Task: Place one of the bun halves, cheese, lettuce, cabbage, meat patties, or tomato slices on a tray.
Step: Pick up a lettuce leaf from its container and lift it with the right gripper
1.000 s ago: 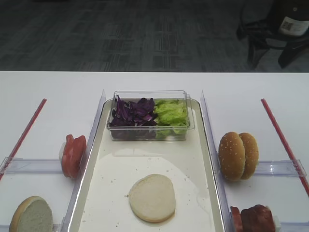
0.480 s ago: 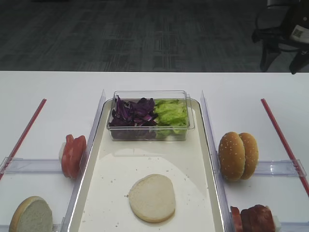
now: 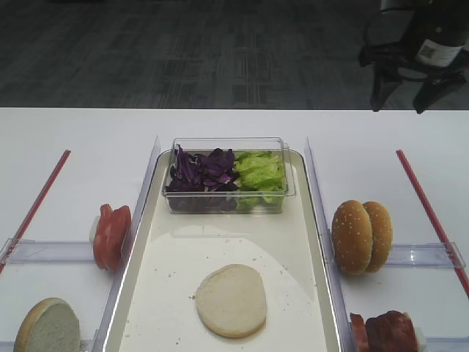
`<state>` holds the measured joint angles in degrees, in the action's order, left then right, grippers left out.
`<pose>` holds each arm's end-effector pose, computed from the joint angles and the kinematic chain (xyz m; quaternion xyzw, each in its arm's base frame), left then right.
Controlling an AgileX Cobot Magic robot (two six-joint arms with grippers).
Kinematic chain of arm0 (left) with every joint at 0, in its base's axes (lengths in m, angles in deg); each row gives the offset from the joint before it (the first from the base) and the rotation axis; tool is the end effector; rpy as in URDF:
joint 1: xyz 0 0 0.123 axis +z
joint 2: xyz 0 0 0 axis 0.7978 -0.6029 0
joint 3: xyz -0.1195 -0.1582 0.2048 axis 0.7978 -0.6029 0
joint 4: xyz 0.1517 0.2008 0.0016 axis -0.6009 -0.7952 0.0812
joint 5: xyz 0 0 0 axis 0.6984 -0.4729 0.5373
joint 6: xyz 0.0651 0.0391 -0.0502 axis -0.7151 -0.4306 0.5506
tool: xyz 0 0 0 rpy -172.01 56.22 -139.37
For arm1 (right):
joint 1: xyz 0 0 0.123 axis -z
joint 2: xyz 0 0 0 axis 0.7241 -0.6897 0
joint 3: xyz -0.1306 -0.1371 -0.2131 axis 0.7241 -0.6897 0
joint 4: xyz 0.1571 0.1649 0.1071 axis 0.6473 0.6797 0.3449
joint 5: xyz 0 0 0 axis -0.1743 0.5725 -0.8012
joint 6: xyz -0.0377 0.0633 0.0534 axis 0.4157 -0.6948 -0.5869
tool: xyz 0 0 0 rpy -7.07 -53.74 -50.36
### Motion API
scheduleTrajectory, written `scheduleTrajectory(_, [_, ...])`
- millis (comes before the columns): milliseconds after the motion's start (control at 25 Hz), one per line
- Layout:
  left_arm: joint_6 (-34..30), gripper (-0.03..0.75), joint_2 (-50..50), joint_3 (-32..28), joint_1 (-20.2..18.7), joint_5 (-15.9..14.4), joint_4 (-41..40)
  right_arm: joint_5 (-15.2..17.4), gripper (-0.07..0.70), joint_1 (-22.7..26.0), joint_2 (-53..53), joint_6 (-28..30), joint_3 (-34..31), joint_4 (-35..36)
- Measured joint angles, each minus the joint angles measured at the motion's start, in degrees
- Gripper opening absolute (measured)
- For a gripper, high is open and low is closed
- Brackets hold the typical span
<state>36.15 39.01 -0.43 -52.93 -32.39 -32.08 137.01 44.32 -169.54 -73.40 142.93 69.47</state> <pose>-0.0116 -0.0008 0.2649 -0.0102 0.8816 -0.0105 0.4717 0.4182 0.0314 0.2734 -0.0242 0.9894 0.0914 0.1103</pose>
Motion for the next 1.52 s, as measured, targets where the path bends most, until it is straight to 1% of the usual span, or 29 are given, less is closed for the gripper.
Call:
scheduleTrajectory(360, [0.0,0.472,0.0,0.0,0.0,0.0,0.0,0.0,0.508,-10.0,-1.3,-0.1,0.6,0.2])
scheduleTrajectory(600, [0.0,0.472,0.0,0.0,0.0,0.0,0.0,0.0,0.507,-15.7,-4.1,-0.4,3.4,0.2])
scheduleTrajectory(840, [0.0,0.472,0.0,0.0,0.0,0.0,0.0,0.0,0.489,-20.8,-7.2,0.2,6.8,0.2])
scheduleTrajectory(1000, [0.0,0.472,0.0,0.0,0.0,0.0,0.0,-0.1,0.486,-22.7,-9.3,2.2,8.0,0.3])
scheduleTrajectory(1200, [0.0,0.472,0.0,0.0,0.0,0.0,-0.1,-0.1,0.468,-24.4,-11.0,7.9,8.4,0.5])
scheduleTrajectory(1360, [0.0,0.472,0.0,0.0,0.0,0.0,-0.1,-0.1,0.467,-24.4,-12.2,12.4,8.5,0.3])
scheduleTrajectory(1520, [0.0,0.472,0.0,0.0,0.0,0.0,-0.1,-0.3,0.467,-24.4,-13.9,15.3,8.7,0.0])
